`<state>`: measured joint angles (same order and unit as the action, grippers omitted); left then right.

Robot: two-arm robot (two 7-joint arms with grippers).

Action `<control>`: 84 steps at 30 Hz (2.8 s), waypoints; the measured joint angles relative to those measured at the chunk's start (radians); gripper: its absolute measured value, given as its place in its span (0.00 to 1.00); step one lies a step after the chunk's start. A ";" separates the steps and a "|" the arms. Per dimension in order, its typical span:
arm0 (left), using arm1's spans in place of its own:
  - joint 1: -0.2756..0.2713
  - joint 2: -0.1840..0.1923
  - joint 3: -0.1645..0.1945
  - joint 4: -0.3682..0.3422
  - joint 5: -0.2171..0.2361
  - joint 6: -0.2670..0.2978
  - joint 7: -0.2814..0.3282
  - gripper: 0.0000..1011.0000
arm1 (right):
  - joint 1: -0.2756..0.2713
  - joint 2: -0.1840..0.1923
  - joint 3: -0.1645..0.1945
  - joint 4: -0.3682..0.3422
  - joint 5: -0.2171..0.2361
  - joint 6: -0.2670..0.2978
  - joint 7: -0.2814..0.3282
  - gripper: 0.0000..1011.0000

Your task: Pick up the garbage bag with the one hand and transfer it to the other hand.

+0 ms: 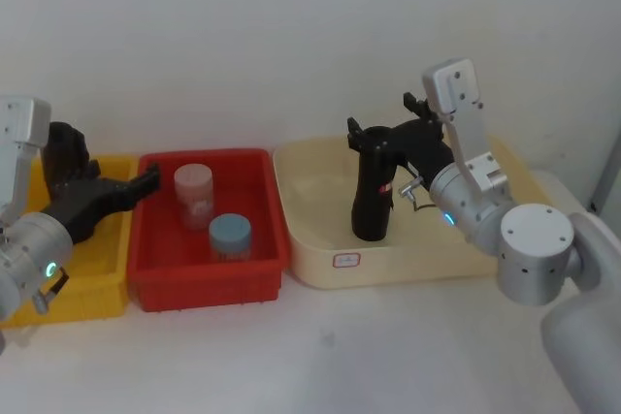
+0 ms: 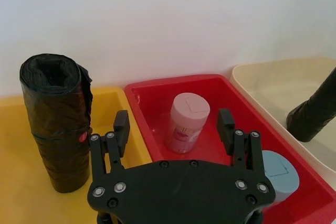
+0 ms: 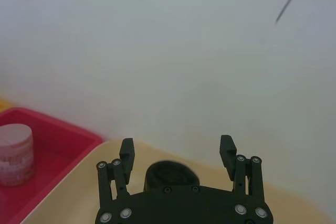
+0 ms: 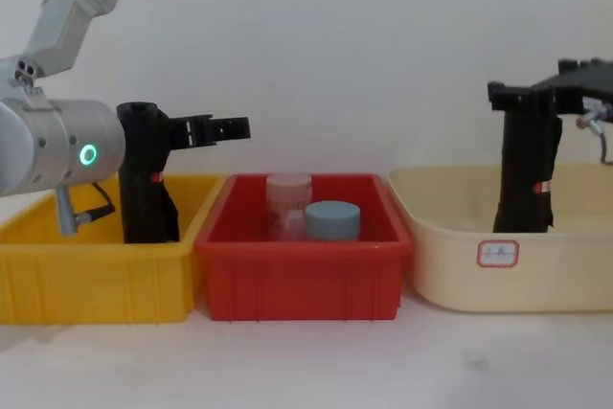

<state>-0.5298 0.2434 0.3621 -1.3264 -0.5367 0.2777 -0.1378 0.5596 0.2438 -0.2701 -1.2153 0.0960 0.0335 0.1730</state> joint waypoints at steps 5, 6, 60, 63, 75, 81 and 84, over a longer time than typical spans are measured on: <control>0.000 0.000 0.000 0.001 0.001 0.001 0.002 0.99 | -0.013 0.024 -0.014 -0.048 -0.023 -0.026 0.021 0.99; 0.000 0.000 0.000 0.001 0.001 0.001 0.002 0.99 | -0.013 0.024 -0.014 -0.048 -0.023 -0.026 0.021 0.99; 0.000 -0.001 0.000 0.002 0.002 0.003 0.006 0.99 | 0.032 -0.037 -0.209 -0.118 0.140 0.271 0.349 0.99; 0.000 -0.001 0.000 0.002 0.002 0.003 0.006 0.99 | 0.053 -0.041 -0.232 -0.090 0.127 0.270 0.352 0.99; 0.000 -0.001 0.000 0.002 0.002 0.003 0.005 0.99 | 0.141 -0.039 -0.310 0.038 0.057 0.228 0.381 0.99; 0.000 -0.001 0.000 0.002 0.002 0.003 0.005 0.99 | 0.181 -0.041 -0.326 0.094 0.043 0.219 0.395 0.99; 0.000 -0.001 0.000 0.002 0.002 0.003 0.005 0.99 | 0.196 -0.043 -0.328 0.115 0.043 0.223 0.403 0.99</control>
<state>-0.5299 0.2427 0.3621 -1.3246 -0.5351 0.2807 -0.1323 0.7552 0.2007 -0.5984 -1.1007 0.1389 0.2560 0.5762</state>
